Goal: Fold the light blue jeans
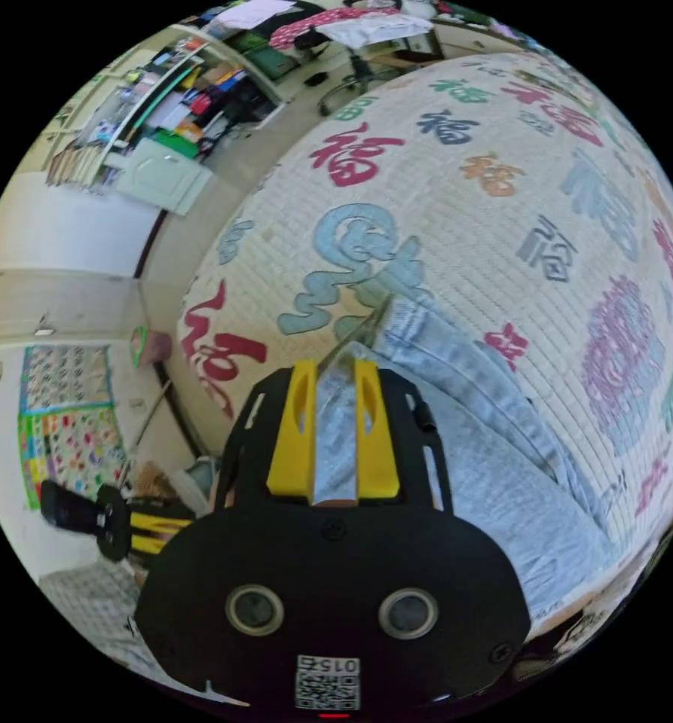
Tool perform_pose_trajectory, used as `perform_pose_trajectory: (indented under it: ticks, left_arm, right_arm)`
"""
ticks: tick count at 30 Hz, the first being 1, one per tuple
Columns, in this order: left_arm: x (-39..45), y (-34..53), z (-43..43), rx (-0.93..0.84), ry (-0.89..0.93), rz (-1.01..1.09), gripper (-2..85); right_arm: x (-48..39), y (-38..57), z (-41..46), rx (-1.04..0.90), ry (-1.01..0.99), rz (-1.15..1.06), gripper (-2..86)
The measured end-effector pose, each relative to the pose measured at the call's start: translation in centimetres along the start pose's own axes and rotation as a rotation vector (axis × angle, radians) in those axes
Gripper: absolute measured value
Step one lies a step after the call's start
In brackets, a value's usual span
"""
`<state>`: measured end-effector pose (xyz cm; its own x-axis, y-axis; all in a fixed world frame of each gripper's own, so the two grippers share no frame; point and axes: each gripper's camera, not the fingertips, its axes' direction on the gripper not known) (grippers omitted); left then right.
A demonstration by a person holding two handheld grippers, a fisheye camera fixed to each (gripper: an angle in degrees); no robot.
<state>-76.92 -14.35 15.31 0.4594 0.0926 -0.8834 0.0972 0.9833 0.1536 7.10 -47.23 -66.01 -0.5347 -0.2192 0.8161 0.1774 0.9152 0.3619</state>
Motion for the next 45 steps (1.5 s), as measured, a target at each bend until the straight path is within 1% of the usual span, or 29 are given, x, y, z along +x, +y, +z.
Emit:
perform_pose_trajectory:
  ticks: [1, 4, 5, 6, 8, 9, 12, 13, 15, 16, 17, 19, 21, 22, 23, 24, 25, 26, 27, 29, 30, 33, 35, 36, 38, 40, 41, 45]
  left_arm:
    - [0.2, 0.4, -0.4, -0.002, -0.010, 0.008, 0.9]
    - [0.0, 1.2, -1.5, 0.037, 0.056, -0.004, 0.9]
    - [-0.1, 1.4, -1.9, 0.051, 0.091, -0.004, 0.9]
    - [0.0, 1.4, -2.0, 0.059, 0.110, -0.003, 0.9]
    - [0.8, 1.4, -2.4, 0.104, 0.187, 0.009, 0.9]
    - [1.1, 1.2, -2.3, 0.111, 0.203, 0.014, 0.9]
    - [3.7, 0.4, -0.9, 0.080, 0.218, 0.069, 1.0]
    - [4.7, 0.3, -0.3, 0.064, 0.211, 0.095, 1.0]
    - [5.9, 0.4, 0.2, 0.054, 0.207, 0.129, 1.0]
    - [6.4, 0.6, 0.5, 0.046, 0.198, 0.142, 1.0]
    - [6.4, 0.8, 0.6, 0.039, 0.196, 0.141, 1.0]
    - [5.9, 1.2, 0.5, 0.048, 0.224, 0.110, 1.0]
    - [5.4, 1.6, 0.4, 0.061, 0.243, 0.085, 1.0]
    - [5.3, 1.8, 0.5, 0.059, 0.236, 0.081, 1.0]
    - [5.2, 1.9, 0.7, 0.055, 0.228, 0.076, 1.0]
    - [5.2, 2.0, 0.9, 0.055, 0.229, 0.073, 0.9]
    - [5.2, 2.0, 1.3, 0.057, 0.239, 0.062, 0.9]
    - [5.3, 1.9, 1.7, 0.065, 0.244, 0.056, 0.9]
    - [5.5, 1.9, 1.9, 0.067, 0.242, 0.056, 0.9]
    - [5.8, 1.7, 2.8, 0.058, 0.225, 0.057, 1.0]
    - [5.8, 1.7, 3.0, 0.056, 0.222, 0.055, 1.0]
    - [5.5, 2.0, 3.5, 0.065, 0.230, 0.049, 1.0]
    - [5.1, 2.2, 3.4, 0.094, 0.237, 0.041, 0.9]
    - [4.9, 2.2, 3.4, 0.103, 0.232, 0.041, 0.9]
    - [4.1, 2.4, 2.4, 0.167, 0.166, 0.025, 0.9]
    - [2.7, 2.7, 1.6, 0.223, 0.088, -0.035, 0.8]
    - [1.3, 3.0, 1.4, 0.254, 0.046, -0.088, 0.8]
    - [-2.2, 3.6, 2.8, 0.244, -0.003, -0.221, 0.9]
  right_arm:
    - [0.5, 0.5, 0.1, 0.009, -0.021, -0.025, 5.1]
    - [2.6, 2.0, -1.0, 0.041, -0.130, -0.027, 2.5]
    - [3.3, 2.7, -1.6, 0.067, -0.169, -0.031, 2.8]
    - [3.5, 3.0, -1.9, 0.073, -0.180, -0.037, 4.8]
    - [3.9, 3.4, -2.0, 0.018, -0.191, -0.048, 11.6]
    - [3.8, 3.6, -2.0, 0.009, -0.185, -0.057, 13.2]
    - [3.6, 4.7, -2.2, -0.007, -0.184, -0.086, 13.4]
    - [3.4, 5.0, -2.2, -0.031, -0.163, -0.104, 12.0]
    - [3.1, 5.3, -2.2, -0.061, -0.054, -0.138, 7.0]
    - [3.1, 5.6, -2.2, -0.075, 0.006, -0.143, 1.8]
    - [3.4, 6.0, -2.5, -0.082, 0.029, -0.139, 0.9]
    - [4.0, 6.7, -3.4, -0.071, -0.032, -0.149, 0.5]
    - [4.2, 7.5, -4.5, -0.054, -0.135, -0.176, 1.9]
    - [4.1, 7.7, -4.9, -0.075, -0.178, -0.180, 5.3]
    - [3.5, 7.8, -5.0, -0.110, -0.182, -0.192, 10.7]
    - [3.0, 7.9, -5.0, -0.125, -0.167, -0.205, 11.4]
    - [1.9, 8.2, -5.0, -0.144, -0.102, -0.240, 12.8]
    - [0.8, 8.8, -4.8, -0.152, -0.008, -0.277, 12.3]
    - [0.2, 9.1, -4.5, -0.160, 0.044, -0.297, 12.0]
    - [-1.1, 10.6, -3.4, -0.171, 0.260, -0.335, 8.3]
    - [-1.2, 10.9, -3.5, -0.163, 0.285, -0.344, 7.5]
    - [-0.5, 12.2, -6.3, -0.102, 0.211, -0.310, 5.2]
    - [2.1, 12.7, -11.1, 0.018, 0.028, -0.202, 3.8]
    - [2.9, 12.8, -12.6, 0.056, -0.015, -0.168, 3.4]
    - [5.6, 13.2, -18.4, 0.205, -0.081, -0.064, 2.6]
    - [6.4, 12.9, -21.2, 0.252, -0.082, -0.040, 2.4]
    - [6.4, 12.3, -22.2, 0.248, -0.094, -0.044, 2.3]
    - [4.9, 10.3, -21.7, 0.156, -0.054, -0.081, 2.9]
